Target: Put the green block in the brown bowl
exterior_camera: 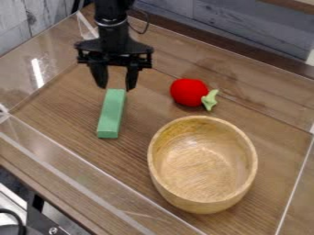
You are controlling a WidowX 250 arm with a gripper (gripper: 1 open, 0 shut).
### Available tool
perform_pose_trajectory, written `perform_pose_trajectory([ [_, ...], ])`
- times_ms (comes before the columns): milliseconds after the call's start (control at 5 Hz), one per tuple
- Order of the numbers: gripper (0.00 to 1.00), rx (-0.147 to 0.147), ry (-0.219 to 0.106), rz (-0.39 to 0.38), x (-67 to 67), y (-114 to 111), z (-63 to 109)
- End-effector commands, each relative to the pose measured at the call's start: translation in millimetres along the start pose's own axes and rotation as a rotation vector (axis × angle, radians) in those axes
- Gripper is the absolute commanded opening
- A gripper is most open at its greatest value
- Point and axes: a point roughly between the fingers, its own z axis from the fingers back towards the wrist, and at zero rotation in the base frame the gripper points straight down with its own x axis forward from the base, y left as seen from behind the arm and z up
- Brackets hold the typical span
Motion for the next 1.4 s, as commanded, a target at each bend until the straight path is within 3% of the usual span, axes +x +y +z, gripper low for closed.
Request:
perform_pose_trajectory([
  [0,0.0,0.004,-0.024,0.009,5.4,4.1,2.3],
  [1200,0.0,0.003,0.003,0.032,22.7,18.1,-1.3],
])
